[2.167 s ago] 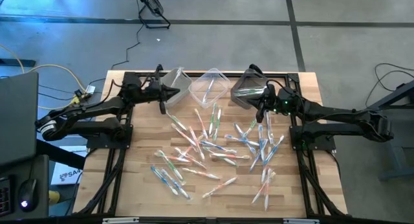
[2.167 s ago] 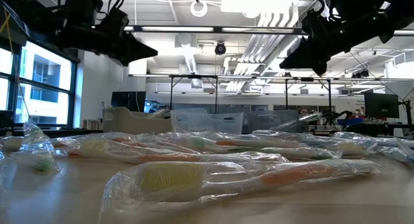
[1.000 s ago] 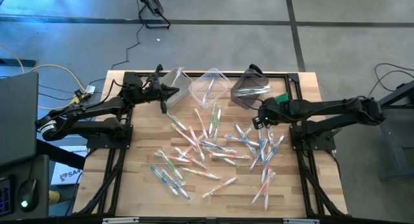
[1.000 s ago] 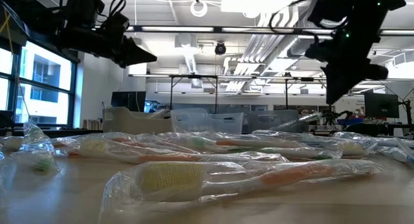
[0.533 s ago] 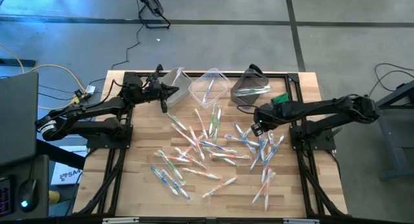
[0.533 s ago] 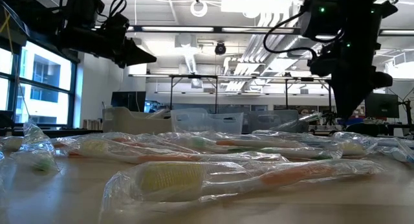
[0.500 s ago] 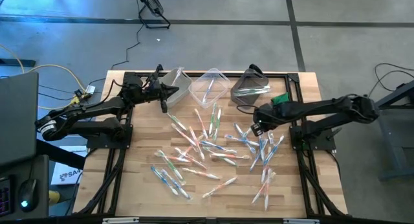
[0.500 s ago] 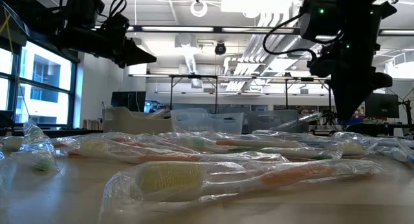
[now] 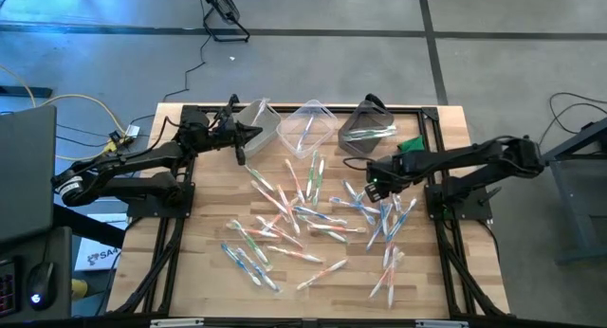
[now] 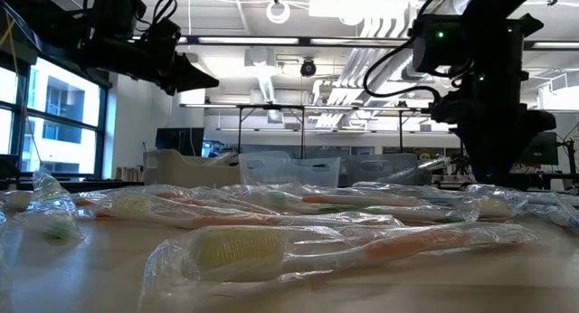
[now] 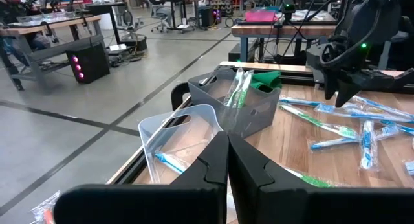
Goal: Pick & Place Toothbrushes
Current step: Put the blue toothbrush into the transparent bin
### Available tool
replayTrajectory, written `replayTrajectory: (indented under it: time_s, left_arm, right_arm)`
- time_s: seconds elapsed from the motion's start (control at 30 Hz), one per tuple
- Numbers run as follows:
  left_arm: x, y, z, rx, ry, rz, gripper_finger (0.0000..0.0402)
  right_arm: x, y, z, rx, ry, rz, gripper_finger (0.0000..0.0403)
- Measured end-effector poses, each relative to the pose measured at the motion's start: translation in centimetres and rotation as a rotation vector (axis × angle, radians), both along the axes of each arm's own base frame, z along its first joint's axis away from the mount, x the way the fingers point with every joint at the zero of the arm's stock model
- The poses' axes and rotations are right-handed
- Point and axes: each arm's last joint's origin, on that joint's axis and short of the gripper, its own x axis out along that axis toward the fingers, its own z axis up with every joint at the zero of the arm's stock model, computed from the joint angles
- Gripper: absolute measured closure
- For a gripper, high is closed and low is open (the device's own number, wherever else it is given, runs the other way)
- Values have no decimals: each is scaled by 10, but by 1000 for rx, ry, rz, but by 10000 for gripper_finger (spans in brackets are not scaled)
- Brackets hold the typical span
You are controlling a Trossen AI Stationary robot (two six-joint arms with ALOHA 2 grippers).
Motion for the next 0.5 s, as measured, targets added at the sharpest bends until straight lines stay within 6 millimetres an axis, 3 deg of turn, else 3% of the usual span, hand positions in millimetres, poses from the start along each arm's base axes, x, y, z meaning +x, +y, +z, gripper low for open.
replayTrajectory:
  time_s: [0.5]
  left_arm:
    - [0, 0, 0, 0, 0, -3, 400]
  right_arm:
    - [7, 0, -8, 6, -5, -19, 235]
